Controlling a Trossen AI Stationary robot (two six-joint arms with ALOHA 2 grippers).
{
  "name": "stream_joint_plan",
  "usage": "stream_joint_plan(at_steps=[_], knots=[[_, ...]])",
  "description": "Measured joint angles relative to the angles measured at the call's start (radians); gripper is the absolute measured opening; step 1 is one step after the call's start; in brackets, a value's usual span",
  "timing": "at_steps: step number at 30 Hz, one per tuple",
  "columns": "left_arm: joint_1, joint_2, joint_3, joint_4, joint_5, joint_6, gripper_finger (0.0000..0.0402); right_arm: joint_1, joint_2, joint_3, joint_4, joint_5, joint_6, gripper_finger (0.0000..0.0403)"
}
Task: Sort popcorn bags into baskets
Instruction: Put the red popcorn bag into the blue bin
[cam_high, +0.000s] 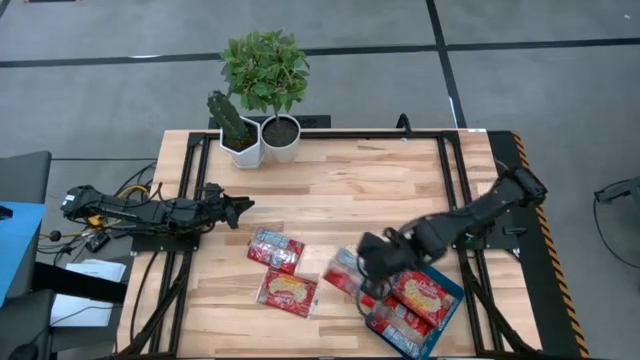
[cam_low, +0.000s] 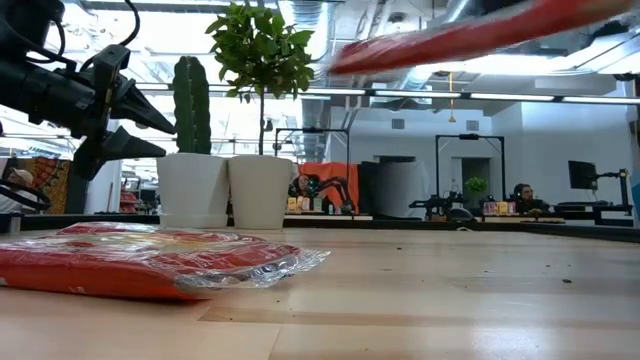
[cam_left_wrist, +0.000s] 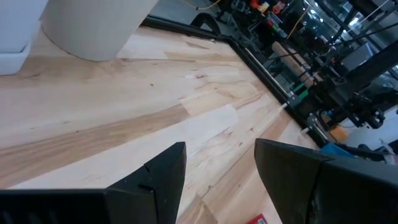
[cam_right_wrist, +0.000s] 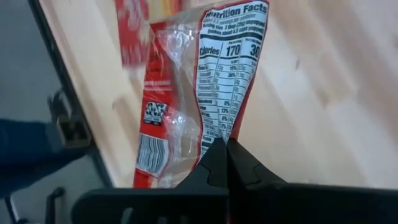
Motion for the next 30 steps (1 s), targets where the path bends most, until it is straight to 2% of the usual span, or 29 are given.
stream_joint_plan(at_steps=[9, 19, 25, 30], knots=[[0.000, 0.000, 0.000, 0.000, 0.000, -0.008, 0.0183, 0.251, 0.009, -0.010, -0.098, 0.020, 0.361, 0.0002], [0.000, 0.000, 0.000, 0.000, 0.000, -0.017, 0.0183, 0.442, 0.008, -0.058, -0.119, 0.075, 0.722, 0.0002], [0.000, 0.000, 0.000, -0.001, -0.001, -0.018, 0.0183, 0.516, 0.007, -0.105, -0.096, 0.074, 0.837, 0.0002], [0.000, 0.000, 0.000, -0.001, -0.002, -0.019, 0.0183, 0.516, 0.008, -0.130, -0.039, 0.072, 0.824, 0.0002]])
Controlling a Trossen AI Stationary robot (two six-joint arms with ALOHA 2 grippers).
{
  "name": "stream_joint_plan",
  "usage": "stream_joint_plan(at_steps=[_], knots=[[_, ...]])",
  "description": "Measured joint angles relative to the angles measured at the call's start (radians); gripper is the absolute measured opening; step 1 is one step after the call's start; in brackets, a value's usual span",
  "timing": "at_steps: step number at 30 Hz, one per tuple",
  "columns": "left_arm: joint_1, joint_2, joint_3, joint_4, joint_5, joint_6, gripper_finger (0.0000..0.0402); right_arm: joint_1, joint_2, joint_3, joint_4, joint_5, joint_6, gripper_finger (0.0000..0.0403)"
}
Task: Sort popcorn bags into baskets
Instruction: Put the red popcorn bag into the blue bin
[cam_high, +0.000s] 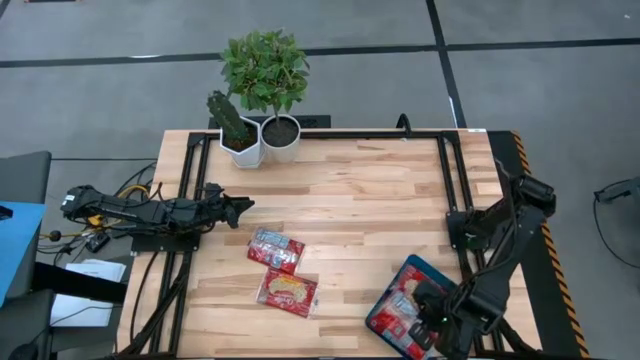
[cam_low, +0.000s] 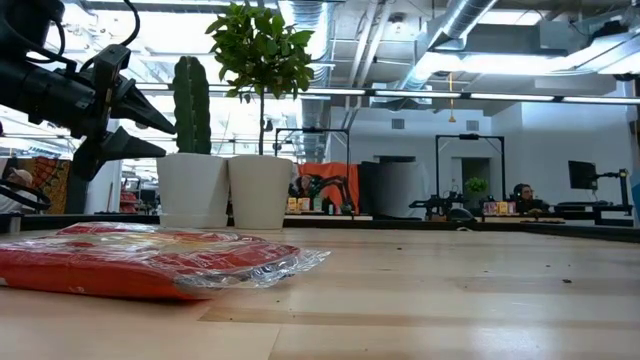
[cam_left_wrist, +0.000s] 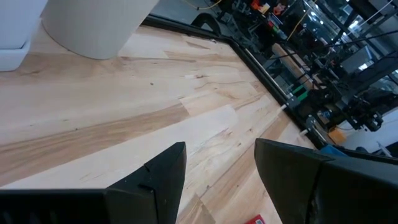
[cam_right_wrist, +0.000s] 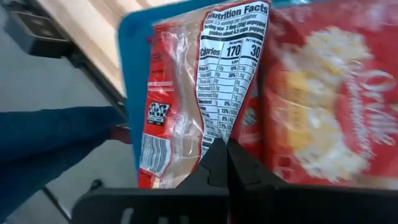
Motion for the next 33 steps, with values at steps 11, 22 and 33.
stream_joint_plan(at_steps=[11, 22, 33], knots=[[0.000, 0.000, 0.000, 0.000, -0.001, -0.007, 0.0183, -0.032, -0.001, -0.082, 0.081, -0.022, -0.044, 0.0003], [0.000, 0.000, 0.000, -0.001, -0.006, -0.007, 0.0183, -0.032, 0.000, -0.128, 0.130, -0.055, -0.065, 0.0044], [0.000, 0.000, 0.000, -0.001, -0.020, -0.007, 0.0183, -0.091, -0.001, -0.128, 0.189, -0.054, -0.132, 0.0057]])
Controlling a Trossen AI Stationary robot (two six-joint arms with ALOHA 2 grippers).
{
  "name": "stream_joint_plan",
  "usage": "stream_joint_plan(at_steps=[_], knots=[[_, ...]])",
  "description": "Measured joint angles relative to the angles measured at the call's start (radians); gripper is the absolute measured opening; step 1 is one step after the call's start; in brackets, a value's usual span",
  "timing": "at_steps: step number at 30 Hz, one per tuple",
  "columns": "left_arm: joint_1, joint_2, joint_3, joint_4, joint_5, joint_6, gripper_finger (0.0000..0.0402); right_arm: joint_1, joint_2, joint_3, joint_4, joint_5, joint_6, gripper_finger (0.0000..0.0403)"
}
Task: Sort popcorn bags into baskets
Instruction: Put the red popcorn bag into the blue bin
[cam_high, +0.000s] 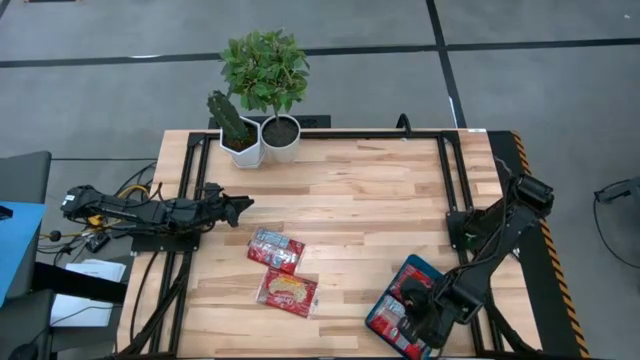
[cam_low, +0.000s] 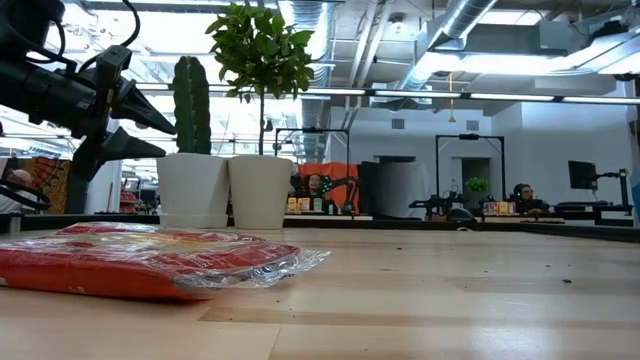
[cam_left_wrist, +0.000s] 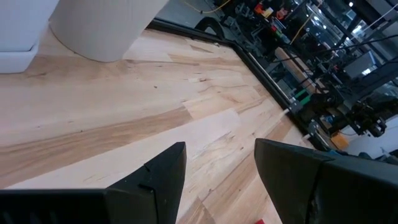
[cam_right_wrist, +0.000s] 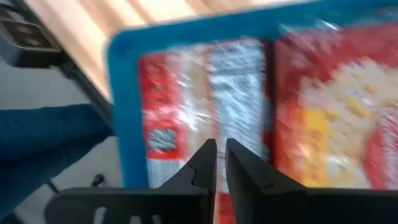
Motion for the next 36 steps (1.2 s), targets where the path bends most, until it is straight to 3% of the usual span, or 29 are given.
stream_joint_plan(at_steps=[8, 18, 26, 30, 33, 36], knots=[[0.000, 0.000, 0.000, -0.001, 0.000, 0.004, 0.0183, 0.021, 0.043, 0.007, 0.085, -0.026, -0.012, 0.0008], [0.000, 0.000, 0.000, -0.001, 0.000, 0.006, 0.0183, 0.021, 0.167, 0.007, 0.149, -0.098, 0.029, 0.0045], [0.000, 0.000, 0.000, 0.000, -0.016, 0.002, 0.0183, -0.001, 0.081, 0.006, 0.157, -0.102, -0.015, 0.0024], [0.000, 0.000, 0.000, 0.001, -0.018, 0.000, 0.0183, -0.046, 0.000, 0.006, 0.207, -0.027, -0.117, 0.0020], [0.000, 0.000, 0.000, 0.001, -0.014, -0.011, 0.0183, -0.115, -0.036, 0.007, 0.266, 0.072, -0.267, 0.0023], [0.000, 0.000, 0.000, 0.001, 0.003, -0.022, 0.0183, -0.216, -0.040, 0.007, 0.307, 0.105, -0.429, 0.0030]])
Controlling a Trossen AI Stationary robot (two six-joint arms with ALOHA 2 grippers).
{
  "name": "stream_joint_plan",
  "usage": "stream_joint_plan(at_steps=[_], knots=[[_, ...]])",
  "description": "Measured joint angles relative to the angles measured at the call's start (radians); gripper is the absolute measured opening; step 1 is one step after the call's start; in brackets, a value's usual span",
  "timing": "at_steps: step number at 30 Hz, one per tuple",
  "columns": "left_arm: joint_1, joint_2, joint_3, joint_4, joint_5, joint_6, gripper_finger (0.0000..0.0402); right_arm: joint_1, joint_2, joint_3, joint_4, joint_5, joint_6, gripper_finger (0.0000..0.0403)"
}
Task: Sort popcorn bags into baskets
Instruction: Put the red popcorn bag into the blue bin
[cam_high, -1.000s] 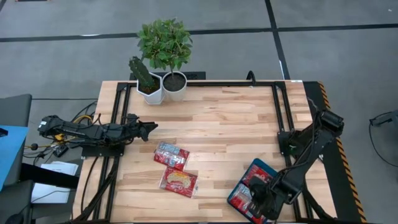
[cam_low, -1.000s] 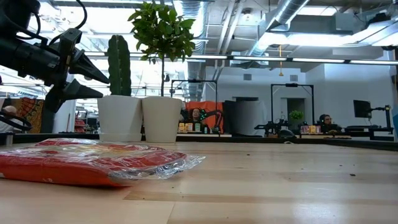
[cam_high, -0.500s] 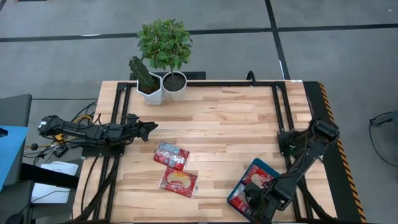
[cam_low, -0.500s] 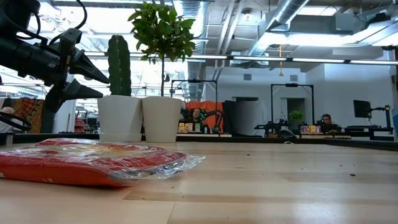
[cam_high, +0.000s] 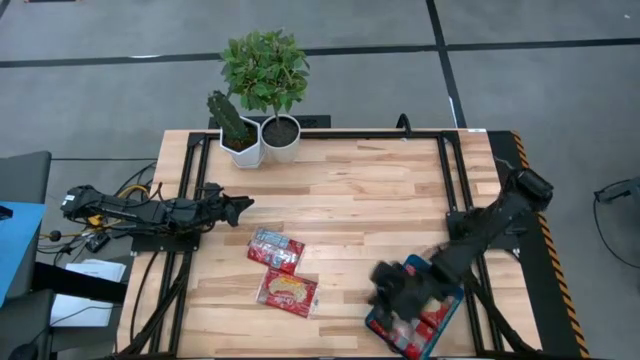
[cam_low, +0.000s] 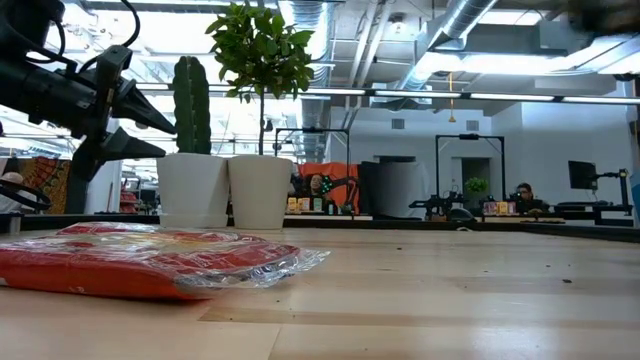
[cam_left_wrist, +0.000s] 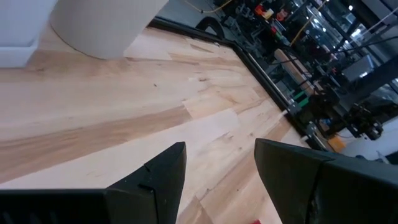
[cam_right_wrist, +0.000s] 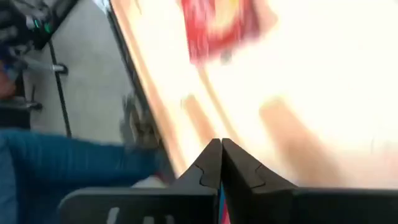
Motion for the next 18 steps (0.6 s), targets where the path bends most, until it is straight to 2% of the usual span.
stream_joint_plan(at_steps=[5, 10, 14, 18], knots=[[0.000, 0.000, 0.000, 0.001, 0.038, -0.001, 0.0183, -0.167, 0.031, 0.001, 0.179, -0.034, -0.296, 0.0034], [0.000, -0.001, 0.000, 0.001, 0.059, 0.000, 0.0183, -0.288, 0.091, 0.002, 0.369, -0.113, -0.463, 0.0057], [0.000, -0.001, 0.000, 0.001, 0.068, 0.001, 0.0183, -0.344, 0.145, 0.009, 0.434, -0.181, -0.500, 0.0109], [0.000, 0.004, 0.000, 0.002, 0.091, 0.009, 0.0183, -0.364, 0.217, 0.035, 0.444, -0.212, -0.507, 0.0192]])
